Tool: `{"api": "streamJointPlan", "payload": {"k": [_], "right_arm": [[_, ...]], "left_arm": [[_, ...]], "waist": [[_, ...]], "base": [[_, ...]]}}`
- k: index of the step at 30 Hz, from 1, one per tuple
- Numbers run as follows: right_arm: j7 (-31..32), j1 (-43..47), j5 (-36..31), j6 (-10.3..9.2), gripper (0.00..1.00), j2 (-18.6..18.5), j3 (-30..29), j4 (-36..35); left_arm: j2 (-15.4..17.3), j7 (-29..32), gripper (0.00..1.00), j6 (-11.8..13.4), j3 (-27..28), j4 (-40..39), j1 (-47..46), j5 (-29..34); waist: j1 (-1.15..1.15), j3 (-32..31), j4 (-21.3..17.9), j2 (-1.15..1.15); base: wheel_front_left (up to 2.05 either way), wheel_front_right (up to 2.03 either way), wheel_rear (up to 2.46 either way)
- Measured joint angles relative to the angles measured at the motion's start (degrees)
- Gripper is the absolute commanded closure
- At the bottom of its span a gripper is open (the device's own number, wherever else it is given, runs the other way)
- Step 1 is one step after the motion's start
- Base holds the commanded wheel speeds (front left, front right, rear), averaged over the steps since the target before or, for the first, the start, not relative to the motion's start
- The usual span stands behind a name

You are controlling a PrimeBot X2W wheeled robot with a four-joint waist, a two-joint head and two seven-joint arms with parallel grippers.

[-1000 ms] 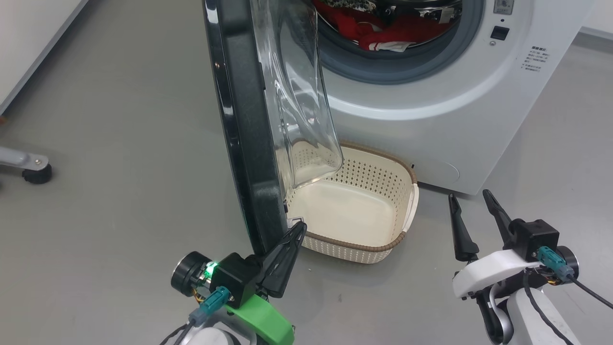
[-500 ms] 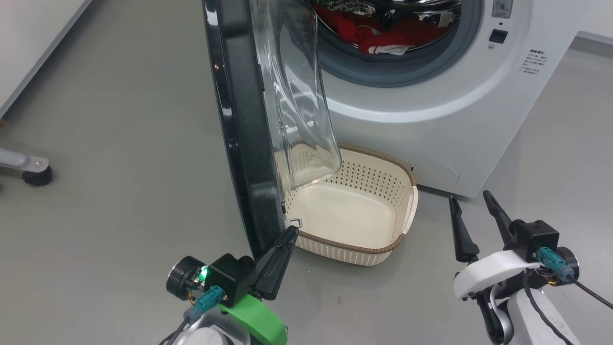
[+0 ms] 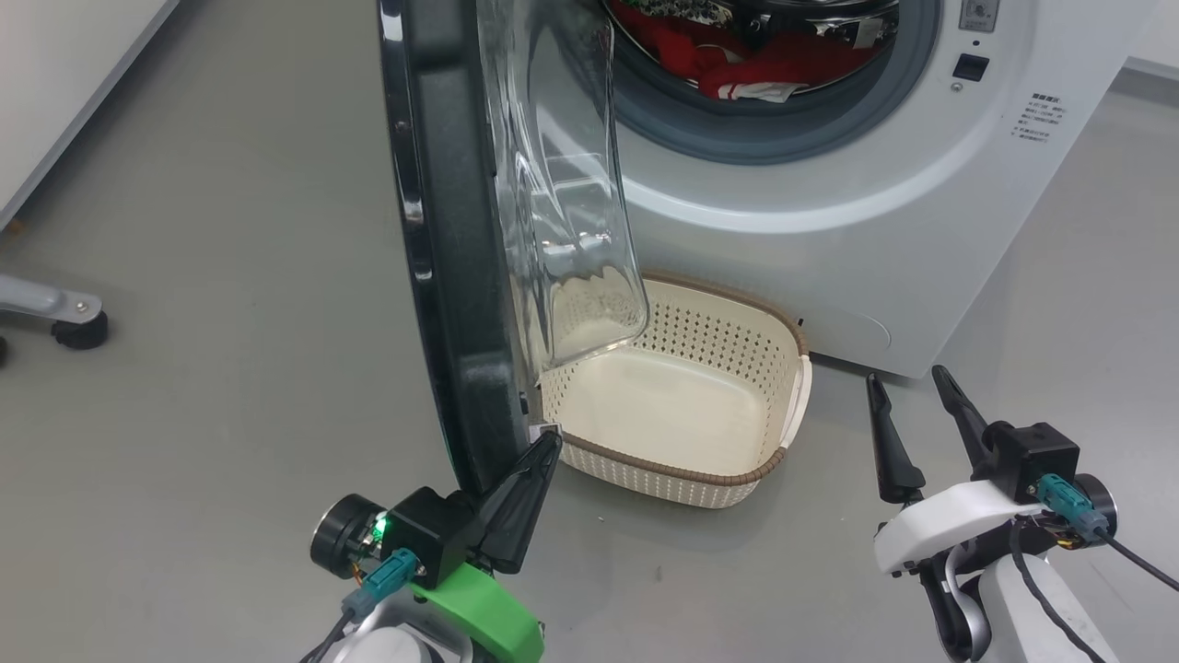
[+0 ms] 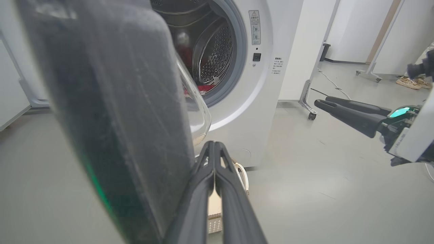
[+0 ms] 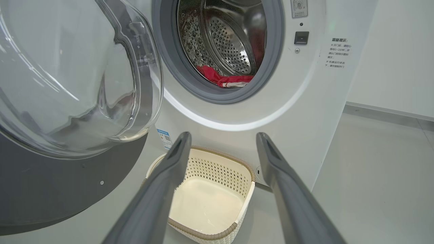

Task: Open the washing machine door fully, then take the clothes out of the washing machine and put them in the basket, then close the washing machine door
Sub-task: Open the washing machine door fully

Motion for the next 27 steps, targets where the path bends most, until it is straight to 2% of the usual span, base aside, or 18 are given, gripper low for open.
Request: {"api": "streamJointPlan", "payload": {"k": [14,27], "right_arm": [[0.00,-0.01,-0.52,0.08,0.00,0.05,-0.52,-0.04],[0.00,-0.02,-1.00,0.20,0.00,0.10,-0.97,-0.08]], "left_arm": [[1.20,-0.78,1.00,1.25,3.04,1.41,0.00,-0.16],[3.36,-1.99,1.00,4.20,7.93,2.27,0.03,-1.22]], "waist": [[0.00,0.54,0.59,0.00],[0.00,1.28,1.08,0.00]], "base": [[0.00,0.00,0.00],[0.00,0.00,0.00]]}}
